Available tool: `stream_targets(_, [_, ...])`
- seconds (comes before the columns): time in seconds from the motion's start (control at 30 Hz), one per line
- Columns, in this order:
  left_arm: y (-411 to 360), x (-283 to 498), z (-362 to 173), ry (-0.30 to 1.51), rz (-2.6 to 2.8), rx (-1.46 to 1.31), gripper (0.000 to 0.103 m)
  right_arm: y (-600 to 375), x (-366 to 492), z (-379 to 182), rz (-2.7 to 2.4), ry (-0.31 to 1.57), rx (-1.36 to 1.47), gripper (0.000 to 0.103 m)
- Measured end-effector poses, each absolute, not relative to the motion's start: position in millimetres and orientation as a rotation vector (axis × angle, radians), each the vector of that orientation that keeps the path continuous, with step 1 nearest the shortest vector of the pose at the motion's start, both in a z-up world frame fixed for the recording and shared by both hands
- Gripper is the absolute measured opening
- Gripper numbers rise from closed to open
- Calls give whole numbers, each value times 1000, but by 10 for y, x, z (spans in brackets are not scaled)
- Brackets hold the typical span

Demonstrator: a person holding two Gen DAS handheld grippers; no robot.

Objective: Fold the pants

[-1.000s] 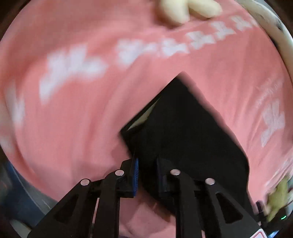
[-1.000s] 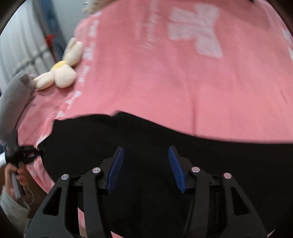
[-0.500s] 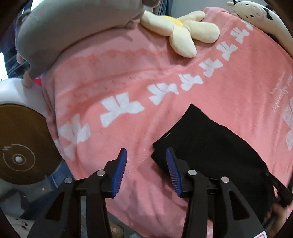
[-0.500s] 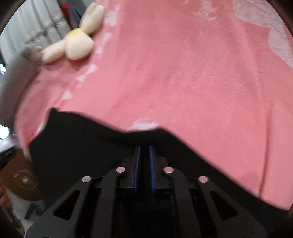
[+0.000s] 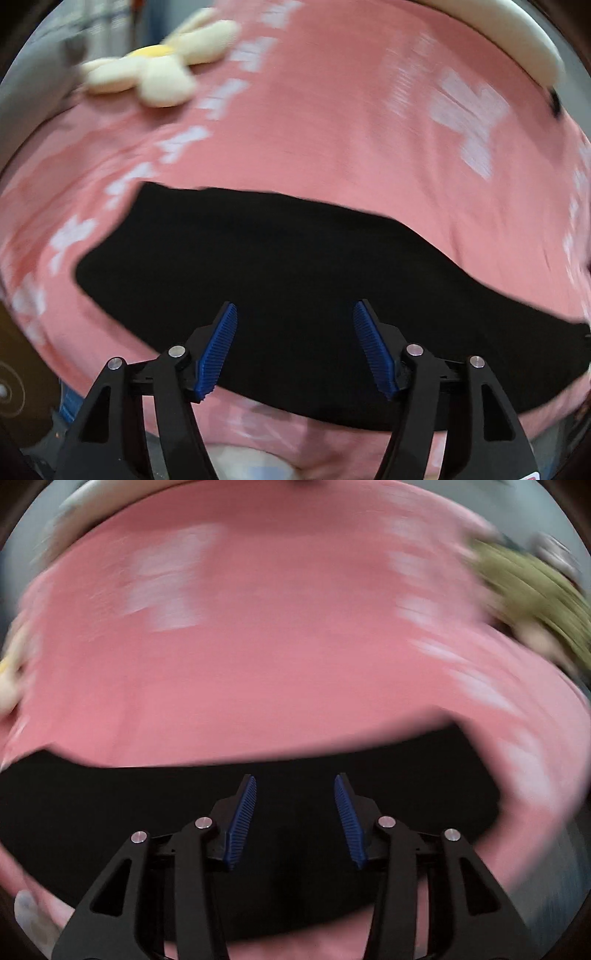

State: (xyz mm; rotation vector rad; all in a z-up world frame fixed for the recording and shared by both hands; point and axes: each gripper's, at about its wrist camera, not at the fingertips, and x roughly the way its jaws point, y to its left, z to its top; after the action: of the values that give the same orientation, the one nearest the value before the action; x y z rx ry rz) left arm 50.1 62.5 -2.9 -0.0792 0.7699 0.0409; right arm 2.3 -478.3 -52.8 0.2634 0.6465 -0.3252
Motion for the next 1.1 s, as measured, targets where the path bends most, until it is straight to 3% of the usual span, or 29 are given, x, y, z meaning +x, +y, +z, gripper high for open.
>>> stream_targets(0.13, [-2,471,-166,807,-27,-2,67,-5588,-407,-679,-408,643,449,44])
stream_targets(0.2, [-276,449,-231,826,-36,46,72,-5818,-426,-778,-403,637,510,53])
stream_targets(0.3, [-591,401,-270,839,-55,111,72,-5981,-336,-926,-400,641,566,53])
stream_targets(0.33, [-654,386,-267,839,-59,125,72,-5970,-302,-949,-381,631,574,50])
stream_targets(0.4, [-796,348,-271,834,-69,159,73,-5945,-281,-962,-331,616,571,9])
stream_targets(0.53, [-983,351,-283,833,-68,209,74,-5858,-524,-647,-295,513,514,8])
stream_targets(0.67, [-1114,367,-359,847,-68,219,74,-5989,-389,-1102,-343,665,498,20])
stream_targets(0.73, [-1187,382,-400,867,-73,221,74,-6007,-502,-1110,-322,618,542,24])
stream_targets(0.77, [-1223,374,-412,872,-78,226,74,-6004,-560,-1058,-330,605,543,31])
stream_targets(0.8, [-1264,358,-427,873,-80,237,76,-5996,-621,-997,-348,580,538,46])
stream_targets(0.87, [-1322,336,-439,870,-83,257,80,-5990,-689,-906,-380,545,515,65])
stream_targets(1.1, [-1508,264,-506,855,-69,339,80,-6186,-480,-1064,-397,619,570,72])
